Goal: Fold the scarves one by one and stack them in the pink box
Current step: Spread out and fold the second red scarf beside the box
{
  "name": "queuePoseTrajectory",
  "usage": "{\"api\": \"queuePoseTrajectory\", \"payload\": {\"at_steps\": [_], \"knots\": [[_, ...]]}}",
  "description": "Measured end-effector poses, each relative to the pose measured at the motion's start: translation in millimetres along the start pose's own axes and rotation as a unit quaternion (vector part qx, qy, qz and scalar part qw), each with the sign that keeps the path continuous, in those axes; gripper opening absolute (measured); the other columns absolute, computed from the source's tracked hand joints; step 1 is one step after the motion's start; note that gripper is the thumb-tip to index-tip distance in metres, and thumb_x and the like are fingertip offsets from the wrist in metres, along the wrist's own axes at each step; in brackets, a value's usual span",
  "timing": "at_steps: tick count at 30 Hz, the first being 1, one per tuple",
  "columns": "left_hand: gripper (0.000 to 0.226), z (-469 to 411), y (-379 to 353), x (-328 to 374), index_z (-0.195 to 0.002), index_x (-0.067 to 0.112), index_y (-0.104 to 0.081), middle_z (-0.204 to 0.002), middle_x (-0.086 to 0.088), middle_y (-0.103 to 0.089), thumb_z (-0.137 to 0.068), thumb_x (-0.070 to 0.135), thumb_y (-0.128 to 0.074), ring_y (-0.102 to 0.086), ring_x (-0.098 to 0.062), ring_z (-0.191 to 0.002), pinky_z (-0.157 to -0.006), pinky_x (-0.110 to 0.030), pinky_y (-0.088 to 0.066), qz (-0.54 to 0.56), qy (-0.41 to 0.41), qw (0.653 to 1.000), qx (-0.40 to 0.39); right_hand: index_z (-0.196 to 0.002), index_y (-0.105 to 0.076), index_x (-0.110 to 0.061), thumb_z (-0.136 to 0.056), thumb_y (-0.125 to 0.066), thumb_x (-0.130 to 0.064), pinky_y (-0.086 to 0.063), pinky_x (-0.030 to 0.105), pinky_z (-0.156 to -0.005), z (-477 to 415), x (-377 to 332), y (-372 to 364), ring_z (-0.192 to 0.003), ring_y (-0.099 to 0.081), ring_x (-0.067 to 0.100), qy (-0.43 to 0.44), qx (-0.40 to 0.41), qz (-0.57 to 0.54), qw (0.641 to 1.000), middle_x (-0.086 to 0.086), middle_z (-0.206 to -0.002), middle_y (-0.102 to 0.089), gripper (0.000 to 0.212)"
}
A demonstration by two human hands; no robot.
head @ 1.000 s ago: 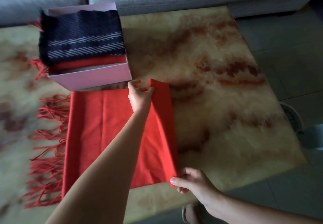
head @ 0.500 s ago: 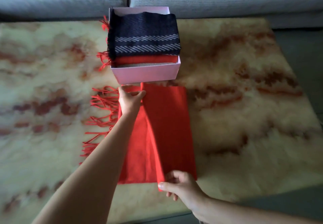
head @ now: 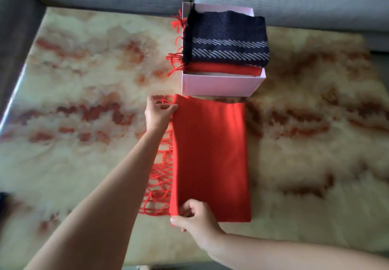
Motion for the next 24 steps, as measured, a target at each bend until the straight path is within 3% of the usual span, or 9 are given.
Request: {"api": "queuePoseTrajectory", "payload": {"at_steps": [2, 5, 9, 13, 17, 20, 24], "knots": [[0.038, -1.5, -8.4, 1.5, -0.090, 0.029, -0.048, -0.081, -0.001, -0.066, -0.069, 0.017, -0.077, -0.065, -0.023, -0.077, -0.072, -0.037, -0.055, 0.004, -0.001, 1.000, -0.017, -0.067, -0.055, -0.017, -0.074, -0.074, -0.008, -0.042, 0.021, -0.054, -4.3, -1.6, -1.7, -0.048, -0.049, 0.005, 0.009, 0.008, 0.016, 1.000, -0.003, -0.060, -0.058, 0.022], [0.029, 0.9, -29.2, 6.0, -0.098, 0.022, -0.049, -0.080, 0.001, -0.060, -0.080, 0.010, -0.069, -0.056, -0.014, -0.067, -0.059, -0.026, -0.046, 0.033, -0.002, 0.998, -0.059, -0.066, -0.056, -0.018, -0.071, -0.074, -0.012, -0.044, 0.024, -0.057, -8.5, 0.6, 1.7, -0.051, -0.051, 0.008, 0.013, 0.013, 0.031, 0.999, -0.002, -0.063, -0.060, 0.019], [0.025, 5.5, -50.6, 3.1, -0.092, 0.028, -0.048, -0.100, -0.010, -0.061, -0.087, 0.008, -0.062, -0.055, -0.013, -0.068, -0.052, -0.018, -0.045, 0.074, 0.020, 0.992, -0.099, -0.064, -0.056, -0.020, -0.069, -0.074, -0.014, -0.044, 0.025, -0.057, -11.2, 5.0, 10.7, -0.052, -0.051, 0.008, 0.015, 0.026, 0.030, 0.999, -0.003, -0.062, -0.060, 0.020], [0.021, 5.0, -59.1, -1.0, -0.098, 0.021, -0.047, -0.102, -0.011, -0.059, -0.090, 0.005, -0.058, -0.055, -0.013, -0.070, -0.063, -0.027, -0.048, 0.113, 0.046, 0.987, -0.101, -0.063, -0.055, -0.022, -0.067, -0.073, -0.019, -0.047, 0.029, -0.059, -15.9, 2.3, 10.8, -0.053, -0.053, 0.009, 0.029, 0.022, 0.024, 0.999, -0.005, -0.060, -0.060, 0.019], [0.021, 11.4, -77.8, 6.2, -0.102, 0.019, -0.047, -0.086, -0.003, -0.057, -0.092, 0.003, -0.056, -0.054, -0.010, -0.062, -0.058, -0.024, -0.049, 0.191, 0.064, 0.970, -0.134, -0.062, -0.052, -0.023, -0.070, -0.071, -0.017, -0.046, 0.028, -0.058, -15.6, -6.2, 5.6, -0.054, -0.052, 0.008, 0.059, 0.003, 0.016, 0.998, -0.005, -0.060, -0.059, 0.022], [0.023, 21.6, -98.9, 16.6, -0.094, 0.023, -0.049, -0.082, 0.000, -0.054, -0.092, 0.001, -0.055, -0.052, -0.009, -0.062, -0.059, -0.024, -0.047, 0.156, 0.051, 0.972, -0.170, -0.062, -0.051, -0.024, -0.072, -0.071, -0.016, -0.045, 0.025, -0.060, -14.2, -9.8, 8.9, -0.056, -0.052, 0.003, 0.075, 0.008, 0.029, 0.997, -0.006, -0.061, -0.059, 0.024], [0.023, 4.3, -68.0, -1.5, -0.107, 0.017, -0.051, -0.099, -0.005, -0.059, -0.088, 0.008, -0.060, -0.055, -0.018, -0.083, -0.078, -0.032, -0.045, 0.032, 0.031, 0.997, -0.066, -0.063, -0.054, -0.025, -0.070, -0.072, -0.020, -0.046, 0.025, -0.063, -18.8, -6.4, 12.7, -0.058, -0.053, 0.001, 0.060, -0.001, 0.037, 0.997, -0.007, -0.062, -0.062, 0.020]]}}
Point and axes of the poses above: each hand's wrist, its own z-axis away from the middle knuckle, its own y-axis out of the back of the hand, x = y × z, the point moved 10 cm from there along -z, towards the middle knuckle
